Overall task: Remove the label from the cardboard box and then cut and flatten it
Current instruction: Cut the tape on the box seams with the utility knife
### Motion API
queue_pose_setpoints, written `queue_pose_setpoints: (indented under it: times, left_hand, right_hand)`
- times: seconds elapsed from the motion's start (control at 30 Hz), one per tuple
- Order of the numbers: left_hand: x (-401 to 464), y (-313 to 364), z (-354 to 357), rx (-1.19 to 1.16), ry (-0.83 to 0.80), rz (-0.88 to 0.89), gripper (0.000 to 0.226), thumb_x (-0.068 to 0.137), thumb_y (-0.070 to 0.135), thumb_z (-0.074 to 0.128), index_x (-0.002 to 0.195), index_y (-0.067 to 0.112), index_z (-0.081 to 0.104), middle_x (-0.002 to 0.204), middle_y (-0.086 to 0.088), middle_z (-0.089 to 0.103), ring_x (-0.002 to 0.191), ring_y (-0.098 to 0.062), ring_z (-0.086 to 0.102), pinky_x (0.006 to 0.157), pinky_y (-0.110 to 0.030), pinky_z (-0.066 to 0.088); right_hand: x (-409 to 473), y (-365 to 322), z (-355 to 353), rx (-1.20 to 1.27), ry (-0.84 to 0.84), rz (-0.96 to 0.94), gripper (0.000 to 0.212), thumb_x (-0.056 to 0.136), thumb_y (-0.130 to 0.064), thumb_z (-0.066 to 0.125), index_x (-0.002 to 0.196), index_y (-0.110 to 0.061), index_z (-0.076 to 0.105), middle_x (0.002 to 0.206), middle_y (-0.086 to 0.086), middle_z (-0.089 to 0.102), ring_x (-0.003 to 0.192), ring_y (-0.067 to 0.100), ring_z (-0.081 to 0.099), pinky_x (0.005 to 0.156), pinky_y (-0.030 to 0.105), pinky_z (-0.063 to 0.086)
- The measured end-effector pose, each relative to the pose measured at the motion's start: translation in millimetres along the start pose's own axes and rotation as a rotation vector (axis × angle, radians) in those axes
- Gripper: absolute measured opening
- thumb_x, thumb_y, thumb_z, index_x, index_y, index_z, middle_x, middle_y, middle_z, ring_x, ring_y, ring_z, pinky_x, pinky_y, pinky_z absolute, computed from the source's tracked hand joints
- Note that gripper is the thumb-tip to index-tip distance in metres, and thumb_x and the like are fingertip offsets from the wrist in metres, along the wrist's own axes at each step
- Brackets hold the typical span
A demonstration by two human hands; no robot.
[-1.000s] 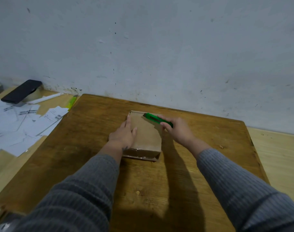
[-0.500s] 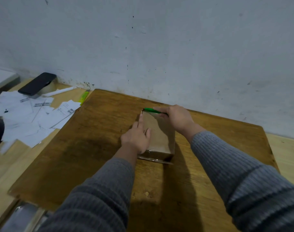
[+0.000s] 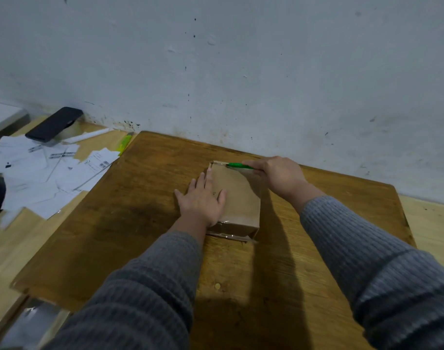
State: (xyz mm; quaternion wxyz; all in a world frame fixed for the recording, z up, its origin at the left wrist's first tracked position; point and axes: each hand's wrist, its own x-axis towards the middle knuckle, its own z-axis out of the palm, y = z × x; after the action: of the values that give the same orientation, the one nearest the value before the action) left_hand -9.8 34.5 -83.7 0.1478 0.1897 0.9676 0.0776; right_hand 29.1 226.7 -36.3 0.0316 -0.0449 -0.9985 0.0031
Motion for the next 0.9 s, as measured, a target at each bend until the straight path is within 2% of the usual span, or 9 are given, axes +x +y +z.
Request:
queue_pose_setpoints:
  times: [0.17,0.3,0.5,0.6,0.7,0.77,0.9]
  left_hand:
    - [-1.5,1.7,-1.1,0.018,0.006,-0.01,0.071,0.097,0.058,0.015,0.153,0.024,-0.011,0.162,0.002,-0.004,0.149,-0.023,0.005,0.113,-0.065,0.009]
    - [-2.2,2.8,-2.6,0.029,-0.006,-0.021,0.071,0.097,0.059,0.015,0.152,0.024,-0.012,0.162,0.002,-0.004,0.149,-0.023,0.004,0.113,-0.064,0.01]
    - [-4.3,13.0,-3.8,0.012,-0.044,0.014,0.069,0.098,0.058,0.016,0.153,0.026,-0.011,0.162,0.003,-0.005,0.149,-0.022,0.003,0.113,-0.064,0.012]
    - [-3.8,17.8,-4.7,0.034,-0.045,0.032,0.069,0.098,0.056,0.017,0.153,0.024,-0.01,0.161,0.004,-0.013,0.149,-0.021,-0.002,0.113,-0.064,0.011]
    - [-2.3,32.2,-5.7,0.096,-0.003,0.027,0.071,0.099,0.051,0.02,0.153,0.013,-0.006,0.158,-0.002,-0.025,0.147,-0.022,-0.013,0.114,-0.064,0.005]
    - [-6.0,45.2,-3.1,0.084,0.009,0.037,0.083,0.095,0.061,0.021,0.153,0.008,-0.005,0.157,-0.007,-0.026,0.146,-0.024,-0.02,0.114,-0.063,-0.003]
    - [-14.6,61.7,8.2,0.009,0.009,0.015,0.124,0.067,0.093,0.024,0.152,0.009,-0.011,0.158,-0.012,-0.021,0.144,-0.03,-0.025,0.109,-0.065,-0.011]
  right_hand:
    - [-15.2,12.4,-3.3,0.0,0.001,0.063,0.039,0.099,-0.032,0.041,0.136,-0.045,0.042,0.115,0.002,0.068,0.09,0.021,0.065,0.067,0.036,0.056]
    - [-33.8,30.4,-7.5,-0.007,-0.011,0.128,0.039,0.099,-0.031,0.042,0.135,-0.045,0.042,0.111,0.001,0.068,0.085,0.02,0.064,0.059,0.031,0.048]
    - [-51.8,41.0,-4.0,0.002,-0.003,0.197,0.039,0.098,-0.033,0.041,0.134,-0.048,0.041,0.105,0.0,0.068,0.083,0.019,0.063,0.063,0.035,0.055]
    - [-61.3,45.4,-4.0,0.042,-0.002,0.229,0.039,0.099,-0.031,0.041,0.134,-0.047,0.043,0.101,0.0,0.068,0.077,0.017,0.06,0.058,0.033,0.052]
    - [-64.1,42.6,-4.4,0.073,0.0,0.246,0.039,0.099,-0.029,0.041,0.134,-0.045,0.044,0.101,0.0,0.068,0.074,0.016,0.058,0.056,0.031,0.051]
    - [-60.9,39.7,-3.8,0.052,-0.003,0.256,0.039,0.099,-0.029,0.041,0.134,-0.045,0.044,0.102,0.0,0.068,0.074,0.015,0.058,0.055,0.03,0.049]
    - [-56.6,35.7,-0.3,0.002,0.017,0.244,0.04,0.098,-0.028,0.041,0.135,-0.043,0.043,0.103,0.001,0.07,0.075,0.017,0.062,0.057,0.03,0.053]
